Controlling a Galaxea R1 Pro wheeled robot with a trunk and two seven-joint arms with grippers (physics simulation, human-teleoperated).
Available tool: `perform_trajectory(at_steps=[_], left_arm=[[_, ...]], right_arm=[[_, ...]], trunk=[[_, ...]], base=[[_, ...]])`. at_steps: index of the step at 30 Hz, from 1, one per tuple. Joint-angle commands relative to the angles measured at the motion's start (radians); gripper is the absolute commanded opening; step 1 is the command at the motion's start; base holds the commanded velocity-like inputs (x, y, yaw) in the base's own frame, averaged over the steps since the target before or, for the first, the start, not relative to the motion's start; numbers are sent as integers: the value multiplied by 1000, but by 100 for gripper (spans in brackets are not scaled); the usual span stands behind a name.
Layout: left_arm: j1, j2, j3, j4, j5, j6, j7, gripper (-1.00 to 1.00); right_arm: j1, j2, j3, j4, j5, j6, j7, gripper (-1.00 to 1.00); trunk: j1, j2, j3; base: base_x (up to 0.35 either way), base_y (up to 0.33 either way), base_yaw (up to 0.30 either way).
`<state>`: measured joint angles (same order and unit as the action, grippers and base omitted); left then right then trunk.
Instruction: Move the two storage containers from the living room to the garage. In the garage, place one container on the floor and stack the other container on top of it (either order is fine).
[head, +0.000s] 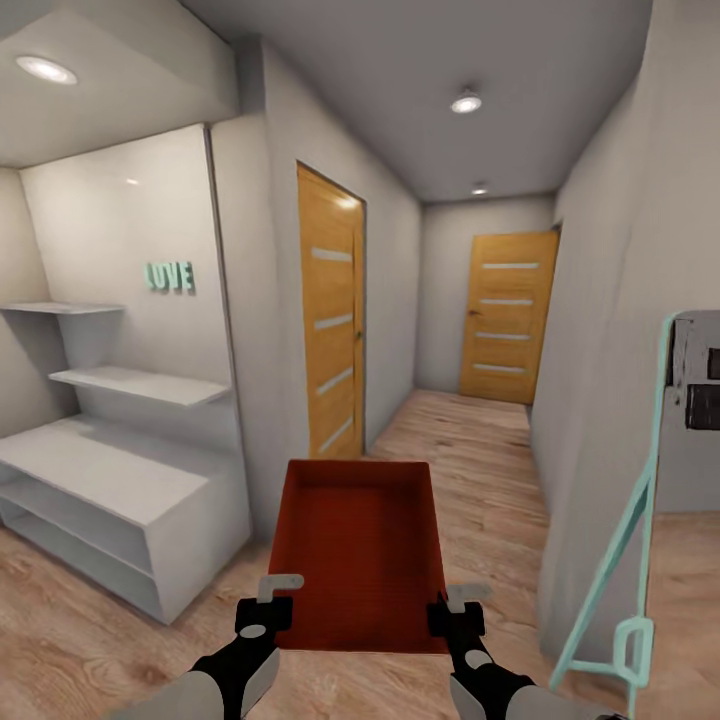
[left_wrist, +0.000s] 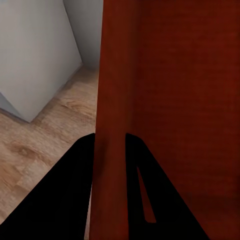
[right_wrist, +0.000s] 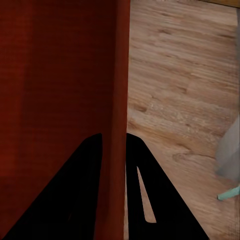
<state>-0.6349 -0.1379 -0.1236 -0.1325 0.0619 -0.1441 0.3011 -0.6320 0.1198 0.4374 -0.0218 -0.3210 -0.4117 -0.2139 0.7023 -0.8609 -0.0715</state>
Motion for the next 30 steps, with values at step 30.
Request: perform_trajectory(at_steps=[30], left_arm=[[-2, 0, 55, -2, -7, -6, 13, -100]], right_arm=[[-1, 1, -17, 0, 7, 2, -1, -100]], trunk=[[1, -1, -2]], base=[[321, 178, -213]])
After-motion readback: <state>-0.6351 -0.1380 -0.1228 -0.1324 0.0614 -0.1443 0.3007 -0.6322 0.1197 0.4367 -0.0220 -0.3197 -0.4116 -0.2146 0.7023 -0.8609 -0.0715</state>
